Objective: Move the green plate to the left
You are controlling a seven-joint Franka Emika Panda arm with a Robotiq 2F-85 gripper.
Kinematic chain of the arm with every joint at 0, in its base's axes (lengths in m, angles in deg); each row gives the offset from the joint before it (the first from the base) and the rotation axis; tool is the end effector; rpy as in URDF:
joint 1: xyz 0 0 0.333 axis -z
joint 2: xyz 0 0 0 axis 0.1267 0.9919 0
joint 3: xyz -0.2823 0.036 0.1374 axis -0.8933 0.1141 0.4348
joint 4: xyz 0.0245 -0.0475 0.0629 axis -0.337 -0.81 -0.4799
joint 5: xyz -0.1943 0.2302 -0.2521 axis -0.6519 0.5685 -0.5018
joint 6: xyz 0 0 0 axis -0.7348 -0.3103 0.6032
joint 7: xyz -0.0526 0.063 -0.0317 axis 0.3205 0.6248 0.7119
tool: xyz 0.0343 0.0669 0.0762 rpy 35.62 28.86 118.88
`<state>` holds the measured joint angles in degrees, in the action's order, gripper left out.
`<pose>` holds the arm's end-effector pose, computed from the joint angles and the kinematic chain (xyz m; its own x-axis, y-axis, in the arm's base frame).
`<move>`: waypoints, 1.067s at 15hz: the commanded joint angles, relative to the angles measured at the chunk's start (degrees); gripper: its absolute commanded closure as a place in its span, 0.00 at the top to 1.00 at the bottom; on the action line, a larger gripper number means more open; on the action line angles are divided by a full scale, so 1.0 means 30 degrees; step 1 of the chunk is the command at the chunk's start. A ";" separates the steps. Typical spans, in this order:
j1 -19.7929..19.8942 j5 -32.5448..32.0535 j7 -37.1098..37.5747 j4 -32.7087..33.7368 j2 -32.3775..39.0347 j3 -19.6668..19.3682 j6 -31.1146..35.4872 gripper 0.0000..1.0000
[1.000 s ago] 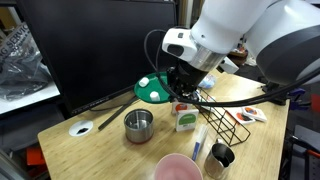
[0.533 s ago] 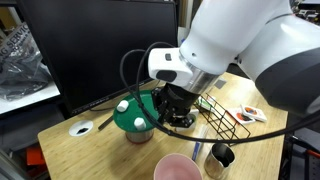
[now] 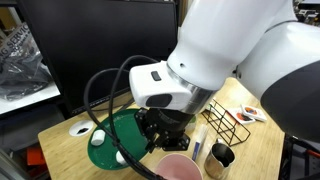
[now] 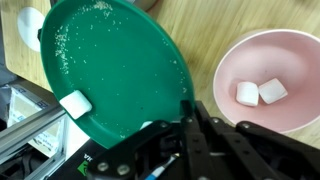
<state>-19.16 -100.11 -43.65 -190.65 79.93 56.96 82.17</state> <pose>0.4604 0.3579 0.3044 -0.3610 0.9298 0.0712 0.8823 0.3159 0.3489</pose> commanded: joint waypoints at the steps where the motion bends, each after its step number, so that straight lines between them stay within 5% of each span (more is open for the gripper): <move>1: -0.0456 0.0430 -0.0525 0.0038 -0.0037 -0.0419 0.0057 0.07; 16: -0.0088 0.1001 -0.2351 0.0892 0.1187 0.0028 0.0175 0.02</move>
<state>-19.47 -99.17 -46.72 -189.65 81.96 57.16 82.15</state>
